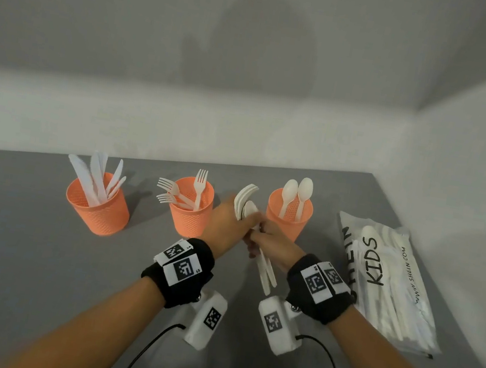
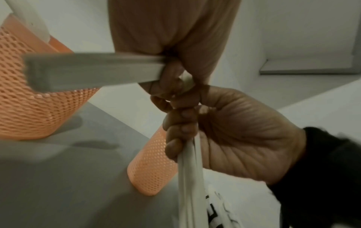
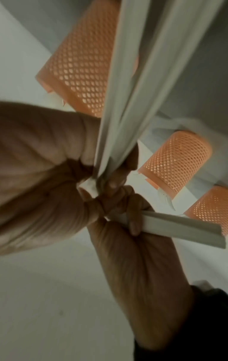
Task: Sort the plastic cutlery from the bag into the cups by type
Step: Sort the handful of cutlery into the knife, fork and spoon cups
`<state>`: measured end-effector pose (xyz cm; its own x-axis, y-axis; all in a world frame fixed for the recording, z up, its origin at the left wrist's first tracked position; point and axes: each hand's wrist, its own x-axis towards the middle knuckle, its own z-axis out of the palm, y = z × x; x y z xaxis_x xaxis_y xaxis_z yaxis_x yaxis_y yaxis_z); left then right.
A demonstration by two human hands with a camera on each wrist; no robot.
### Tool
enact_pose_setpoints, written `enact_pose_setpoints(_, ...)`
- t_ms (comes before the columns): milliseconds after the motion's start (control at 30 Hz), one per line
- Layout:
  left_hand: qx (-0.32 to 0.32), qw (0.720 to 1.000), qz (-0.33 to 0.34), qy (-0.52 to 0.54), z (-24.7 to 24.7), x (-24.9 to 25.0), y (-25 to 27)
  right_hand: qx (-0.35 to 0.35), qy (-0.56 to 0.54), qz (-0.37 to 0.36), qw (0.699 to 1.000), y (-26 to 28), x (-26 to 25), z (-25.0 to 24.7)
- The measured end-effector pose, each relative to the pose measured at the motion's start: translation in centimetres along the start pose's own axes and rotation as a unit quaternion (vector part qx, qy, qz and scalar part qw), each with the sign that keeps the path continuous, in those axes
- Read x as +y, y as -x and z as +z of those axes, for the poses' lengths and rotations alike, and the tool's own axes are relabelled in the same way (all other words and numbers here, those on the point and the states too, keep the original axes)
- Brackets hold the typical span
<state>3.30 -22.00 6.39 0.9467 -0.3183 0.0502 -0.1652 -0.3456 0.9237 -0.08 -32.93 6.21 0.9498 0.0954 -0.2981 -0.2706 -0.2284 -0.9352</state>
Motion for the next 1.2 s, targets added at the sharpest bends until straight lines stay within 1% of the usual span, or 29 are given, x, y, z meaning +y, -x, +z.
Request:
enact_pose_setpoints(67,-0.002,0.999,0.005,0.054,-0.5,0.5,-0.2,0.006,0.009,-0.013,1.000,-0.2,-0.3,-0.4)
enact_pose_setpoints(133,0.004,0.996,-0.016,0.083,-1.4,0.9,-0.9,0.038,0.017,-0.027,0.999,-0.6,-0.6,-1.2)
enact_pose_setpoints(200,0.015,0.994,-0.041,0.104,-2.7,1.1,-1.9,0.105,-0.002,-0.037,0.994,-1.1,-1.2,-2.3)
enact_pose_setpoints(267,0.058,0.985,-0.053,0.153,-4.3,1.4,-3.6,0.171,-0.041,-0.055,0.983,-1.9,-2.0,-3.7)
enact_pose_setpoints(333,0.104,0.977,-0.034,0.181,-6.2,2.1,-5.2,0.226,-0.096,-0.103,0.964,-2.6,-3.1,-5.0)
enact_pose_setpoints(400,0.132,0.973,0.010,0.187,-8.0,2.8,-6.4,0.274,-0.152,-0.160,0.936,-3.0,-4.1,-6.2)
enact_pose_setpoints(467,0.157,0.969,0.039,0.189,-9.2,2.5,-7.6,0.311,-0.173,-0.199,0.913,-3.7,-4.5,-6.8)
enact_pose_setpoints(567,0.179,0.964,0.033,0.195,-9.5,0.5,-8.8,0.336,-0.181,-0.200,0.902,-5.1,-3.4,-6.8)
enact_pose_setpoints(800,0.193,0.954,-0.012,0.227,-6.6,-4.0,-8.0,0.367,-0.150,-0.144,0.907,-6.6,0.2,-5.9)
enact_pose_setpoints(867,0.201,0.961,0.001,0.192,-6.0,-5.1,-7.8,0.381,-0.120,-0.126,0.908,-6.8,0.9,-5.6)
enact_pose_setpoints(933,0.210,0.970,0.042,0.114,-5.6,-6.2,-7.9,0.395,-0.096,-0.111,0.907,-7.1,1.7,-5.4)
enact_pose_setpoints(1000,0.201,0.976,0.080,0.034,-5.3,-7.0,-7.8,0.405,-0.067,-0.127,0.903,-7.1,2.2,-5.1)
enact_pose_setpoints(1033,0.193,0.976,0.096,-0.009,-5.2,-7.4,-7.8,0.411,-0.035,-0.144,0.900,-7.2,2.5,-5.0)
enact_pose_setpoints(1100,0.177,0.972,0.113,-0.101,-5.2,-8.0,-7.8,0.404,0.086,-0.166,0.895,-7.1,2.9,-4.9)
enact_pose_setpoints(1133,0.170,0.969,0.115,-0.140,-5.3,-8.3,-7.8,0.395,0.150,-0.173,0.890,-7.1,3.1,-4.9)
enact_pose_setpoints(1200,0.151,0.960,0.110,-0.208,-5.3,-8.4,-7.7,0.383,0.228,-0.177,0.878,-7.0,3.4,-5.1)
